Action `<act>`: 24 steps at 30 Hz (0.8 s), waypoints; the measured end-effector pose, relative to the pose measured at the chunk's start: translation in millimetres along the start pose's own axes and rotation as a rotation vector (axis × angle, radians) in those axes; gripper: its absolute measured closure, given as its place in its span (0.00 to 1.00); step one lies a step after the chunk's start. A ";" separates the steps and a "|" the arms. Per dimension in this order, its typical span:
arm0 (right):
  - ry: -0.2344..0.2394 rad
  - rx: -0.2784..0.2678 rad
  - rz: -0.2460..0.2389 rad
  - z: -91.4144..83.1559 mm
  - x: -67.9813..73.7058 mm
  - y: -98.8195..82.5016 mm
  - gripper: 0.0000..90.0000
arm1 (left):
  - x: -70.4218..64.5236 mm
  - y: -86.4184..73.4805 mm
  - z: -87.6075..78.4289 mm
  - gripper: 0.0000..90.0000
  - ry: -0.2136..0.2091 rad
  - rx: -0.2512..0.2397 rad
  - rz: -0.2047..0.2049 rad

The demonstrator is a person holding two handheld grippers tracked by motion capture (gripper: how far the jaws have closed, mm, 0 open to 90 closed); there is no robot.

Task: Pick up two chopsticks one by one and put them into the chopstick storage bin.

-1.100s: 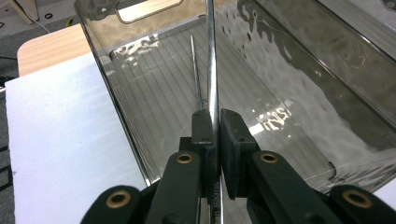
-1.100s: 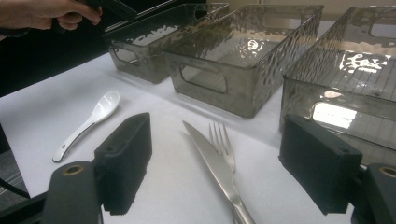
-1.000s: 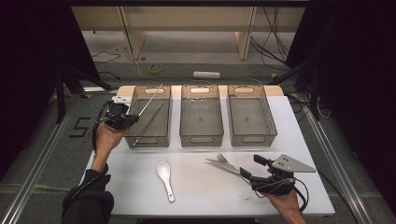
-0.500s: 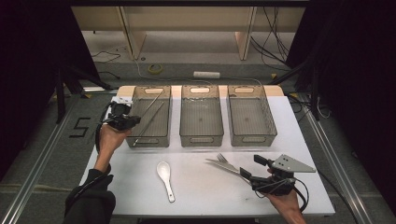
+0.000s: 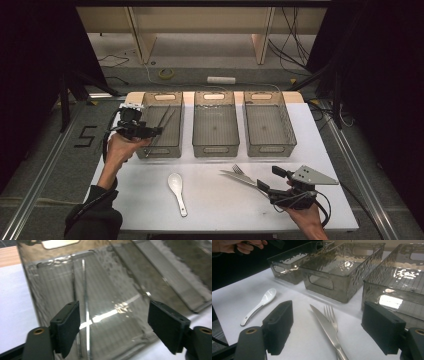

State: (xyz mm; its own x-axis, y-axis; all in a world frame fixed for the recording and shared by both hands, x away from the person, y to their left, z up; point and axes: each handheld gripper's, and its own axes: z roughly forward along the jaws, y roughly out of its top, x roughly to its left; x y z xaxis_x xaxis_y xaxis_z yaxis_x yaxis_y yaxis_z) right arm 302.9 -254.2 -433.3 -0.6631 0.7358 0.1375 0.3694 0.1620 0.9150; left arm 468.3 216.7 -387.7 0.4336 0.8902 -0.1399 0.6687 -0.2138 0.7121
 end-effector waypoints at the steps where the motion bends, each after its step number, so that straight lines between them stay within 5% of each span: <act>1: -0.002 0.002 -0.003 0.0 0.1 0.0 0.29 | -3.7 -0.5 -2.9 0.27 -0.002 0.002 0.004; 8: 0.002 0.006 -0.005 0.7 0.7 0.1 0.29 | -28.1 -9.7 -19.6 0.23 -0.014 -0.002 0.033; 12: 0.003 0.008 -0.008 1.8 1.1 0.3 0.29 | -42.8 -16.5 -26.5 0.21 -0.148 -0.088 0.076; 16: 0.004 0.007 -0.007 1.7 0.9 0.1 0.29 | -60.4 -29.5 -29.9 0.19 -0.222 -0.158 0.150; 24: 0.006 0.009 -0.012 2.1 1.5 -0.1 0.29 | -85.6 -50.2 -34.2 0.18 -0.294 -0.169 0.266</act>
State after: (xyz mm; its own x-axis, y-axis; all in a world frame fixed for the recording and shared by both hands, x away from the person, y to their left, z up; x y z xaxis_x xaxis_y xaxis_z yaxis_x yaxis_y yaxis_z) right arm 303.2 -251.8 -434.0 -0.6711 0.7301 0.1290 0.3673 0.1762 0.9133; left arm 377.0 165.1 -388.0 0.7476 0.6551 -0.1091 0.4129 -0.3298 0.8490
